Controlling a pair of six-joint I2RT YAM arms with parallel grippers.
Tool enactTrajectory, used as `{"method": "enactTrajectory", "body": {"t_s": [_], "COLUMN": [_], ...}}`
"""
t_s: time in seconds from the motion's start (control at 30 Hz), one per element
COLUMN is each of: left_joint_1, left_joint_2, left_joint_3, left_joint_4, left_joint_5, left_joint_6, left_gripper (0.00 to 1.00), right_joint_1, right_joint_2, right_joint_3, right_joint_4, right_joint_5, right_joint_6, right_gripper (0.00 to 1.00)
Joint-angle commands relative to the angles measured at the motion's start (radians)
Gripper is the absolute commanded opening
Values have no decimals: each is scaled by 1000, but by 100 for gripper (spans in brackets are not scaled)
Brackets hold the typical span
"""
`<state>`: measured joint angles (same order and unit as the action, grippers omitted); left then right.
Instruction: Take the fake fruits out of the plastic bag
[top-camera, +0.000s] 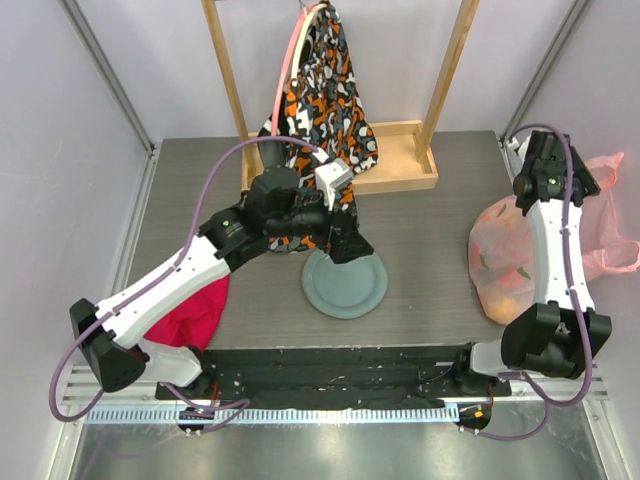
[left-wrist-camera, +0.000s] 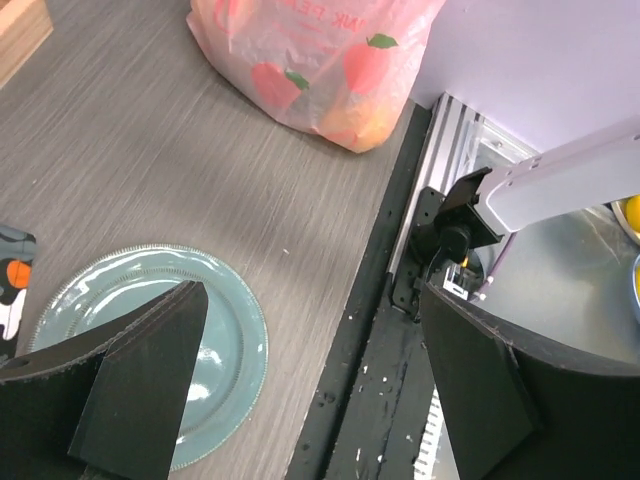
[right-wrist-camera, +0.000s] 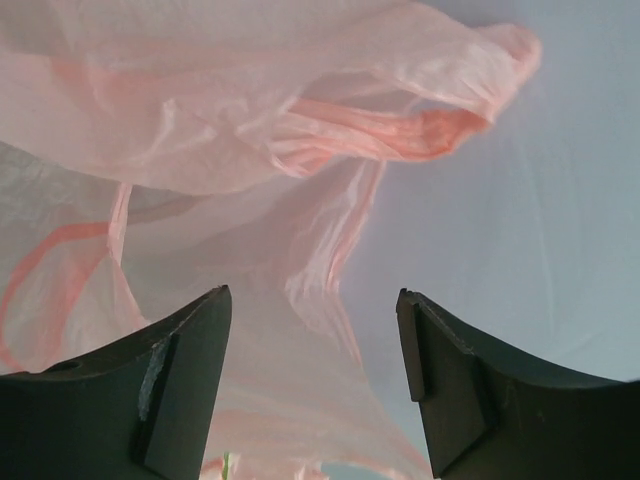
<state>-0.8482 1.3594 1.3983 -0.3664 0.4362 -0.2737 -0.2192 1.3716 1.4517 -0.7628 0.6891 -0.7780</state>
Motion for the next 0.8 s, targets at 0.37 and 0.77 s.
{"method": "enactTrajectory", "body": {"t_s": [0.37,0.77], "left_joint_1": [354,406], "left_joint_2": [3,64], "left_joint_3": [-13,82], "left_joint_4": [-14,-106], "left_joint_5": [81,65], "left_joint_6": [54,188], "left_gripper": [93,92], "right_joint_1": [-57,251], "right_joint_2": [213,149], "right_joint_3": [-373,-244], "right_joint_4": [1059,898], "right_joint_5": [-16,-85], "right_joint_6": [-685,-477], "right_gripper": [68,1]}}
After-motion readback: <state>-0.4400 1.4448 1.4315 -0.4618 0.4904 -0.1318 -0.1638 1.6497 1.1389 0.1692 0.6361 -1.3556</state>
